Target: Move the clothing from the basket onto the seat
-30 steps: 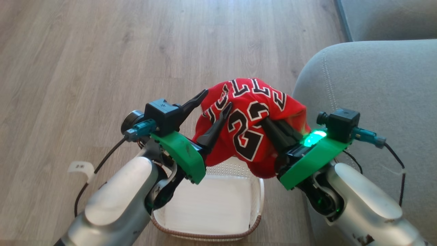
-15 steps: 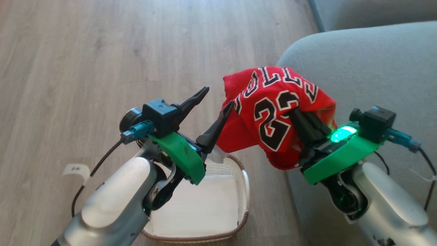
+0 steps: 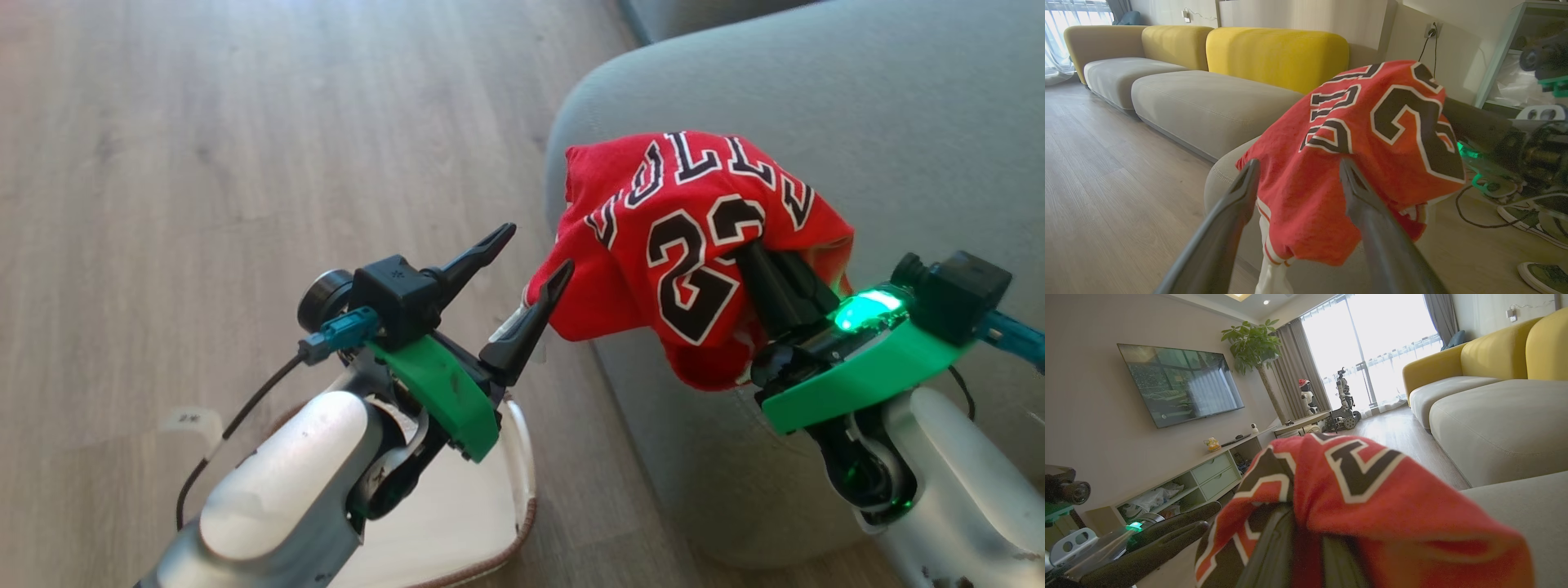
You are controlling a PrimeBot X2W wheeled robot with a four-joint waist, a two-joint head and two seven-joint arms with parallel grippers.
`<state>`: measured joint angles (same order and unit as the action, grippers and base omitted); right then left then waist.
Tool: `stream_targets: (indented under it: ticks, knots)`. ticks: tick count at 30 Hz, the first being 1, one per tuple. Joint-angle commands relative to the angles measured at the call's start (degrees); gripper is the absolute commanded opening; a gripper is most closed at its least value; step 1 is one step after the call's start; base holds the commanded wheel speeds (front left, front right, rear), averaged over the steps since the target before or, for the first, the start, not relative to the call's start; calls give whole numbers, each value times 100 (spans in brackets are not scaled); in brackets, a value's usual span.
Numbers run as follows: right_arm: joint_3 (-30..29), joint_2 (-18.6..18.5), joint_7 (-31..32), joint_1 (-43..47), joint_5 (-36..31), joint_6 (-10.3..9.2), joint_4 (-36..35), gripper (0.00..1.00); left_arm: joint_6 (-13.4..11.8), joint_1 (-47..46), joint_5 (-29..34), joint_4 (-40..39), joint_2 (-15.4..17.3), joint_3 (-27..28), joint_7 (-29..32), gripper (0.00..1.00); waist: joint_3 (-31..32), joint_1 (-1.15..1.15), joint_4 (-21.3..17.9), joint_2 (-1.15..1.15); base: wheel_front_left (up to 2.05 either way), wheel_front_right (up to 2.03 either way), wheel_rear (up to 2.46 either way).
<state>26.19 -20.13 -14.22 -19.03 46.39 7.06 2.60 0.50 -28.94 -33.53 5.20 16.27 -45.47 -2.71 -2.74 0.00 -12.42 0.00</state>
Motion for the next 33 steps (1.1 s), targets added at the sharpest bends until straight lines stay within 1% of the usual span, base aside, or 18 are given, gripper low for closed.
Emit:
stream_targets:
  ticks: [1,11,12,19,26,33]
  knots:
    - [-48,-62,-78,-37,-56,43,-278,0,13,-288,34,-218,141,231,-68,100,-67,0,-260,0,0,0,0]
    - [-406,-121,-78,174,-174,43,-620,0,35,-359,69,-262,166,173,-88,100,-224,0,-921,0,0,0,0]
    - [-406,-121,-78,174,-174,43,-620,0,35,-359,69,-262,166,173,-88,100,-224,0,-921,0,0,0,0]
    - [-638,-98,-78,297,-273,43,-797,0,64,-444,112,-288,191,113,-58,100,-382,0,-1270,0,0,0,0]
    - [-767,-62,-78,378,-405,43,-864,0,64,-490,129,-262,180,64,-55,100,-452,0,-1427,0,0,0,0]
    - [-910,2,-78,422,-517,43,-951,0,87,-554,140,-274,188,17,-37,100,-579,0,-1412,0,0,0,0]
